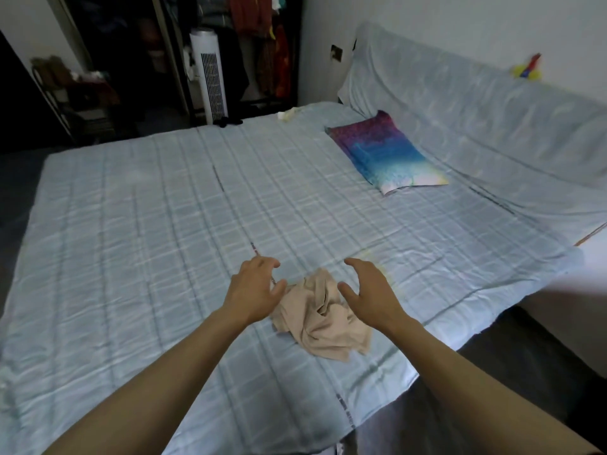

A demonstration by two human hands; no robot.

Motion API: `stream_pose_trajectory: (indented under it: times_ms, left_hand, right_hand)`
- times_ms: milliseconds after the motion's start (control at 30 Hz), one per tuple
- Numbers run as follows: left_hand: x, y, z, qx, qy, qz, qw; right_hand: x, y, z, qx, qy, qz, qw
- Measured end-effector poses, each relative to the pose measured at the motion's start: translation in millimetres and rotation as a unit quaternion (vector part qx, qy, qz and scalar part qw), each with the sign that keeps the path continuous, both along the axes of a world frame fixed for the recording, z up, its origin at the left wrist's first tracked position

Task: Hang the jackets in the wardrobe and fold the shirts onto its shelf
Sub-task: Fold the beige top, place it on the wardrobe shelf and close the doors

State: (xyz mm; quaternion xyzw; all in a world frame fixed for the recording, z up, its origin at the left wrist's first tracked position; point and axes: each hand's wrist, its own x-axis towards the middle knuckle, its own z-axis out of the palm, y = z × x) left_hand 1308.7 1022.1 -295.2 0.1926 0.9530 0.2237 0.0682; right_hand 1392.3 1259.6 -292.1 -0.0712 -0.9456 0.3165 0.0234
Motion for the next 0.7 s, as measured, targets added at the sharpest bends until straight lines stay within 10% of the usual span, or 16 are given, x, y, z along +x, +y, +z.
stream_pose_trajectory:
  times_ms: [700]
  left_hand:
    - [-81.1,107.1,-173.4,-0.085,-0.192,0.056,0.976]
  right_hand:
    - [-143.2,86.7,-181.0,-0.047,-0.188,0.060,0.979]
